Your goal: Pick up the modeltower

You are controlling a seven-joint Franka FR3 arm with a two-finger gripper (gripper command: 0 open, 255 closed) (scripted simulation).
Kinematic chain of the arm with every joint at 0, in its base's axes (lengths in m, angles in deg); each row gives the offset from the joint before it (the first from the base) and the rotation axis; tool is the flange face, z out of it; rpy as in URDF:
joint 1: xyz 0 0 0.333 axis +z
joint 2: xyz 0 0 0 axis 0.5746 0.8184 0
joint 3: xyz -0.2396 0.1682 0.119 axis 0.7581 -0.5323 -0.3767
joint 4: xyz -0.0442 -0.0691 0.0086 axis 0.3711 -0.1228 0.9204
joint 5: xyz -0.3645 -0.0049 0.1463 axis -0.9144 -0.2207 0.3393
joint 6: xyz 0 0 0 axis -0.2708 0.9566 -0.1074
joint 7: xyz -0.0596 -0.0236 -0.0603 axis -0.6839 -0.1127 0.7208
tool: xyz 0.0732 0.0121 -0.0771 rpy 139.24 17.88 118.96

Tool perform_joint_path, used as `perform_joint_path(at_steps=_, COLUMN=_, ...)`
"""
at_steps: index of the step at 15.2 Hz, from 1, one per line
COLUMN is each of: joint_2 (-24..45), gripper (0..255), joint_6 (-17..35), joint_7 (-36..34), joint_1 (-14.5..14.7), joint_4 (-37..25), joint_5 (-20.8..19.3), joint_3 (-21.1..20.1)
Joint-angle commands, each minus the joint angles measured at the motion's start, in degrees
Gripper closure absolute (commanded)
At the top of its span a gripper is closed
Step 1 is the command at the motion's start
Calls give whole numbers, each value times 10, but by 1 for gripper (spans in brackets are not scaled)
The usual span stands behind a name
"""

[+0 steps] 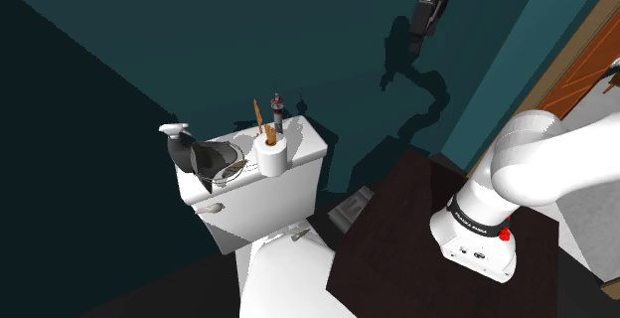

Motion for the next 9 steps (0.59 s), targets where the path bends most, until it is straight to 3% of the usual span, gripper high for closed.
perform_joint_path(at_steps=1, joint_2=0, gripper=0, joint_6=0, joint_7=0, joint_1=0, joint_4=0, joint_5=0, joint_3=0)
perform_joint_path(at_steps=9, joint_2=106, gripper=0, joint_6=155, joint_7=-18, joint_1=11, joint_4=34, joint_5=53, joint_3=17)
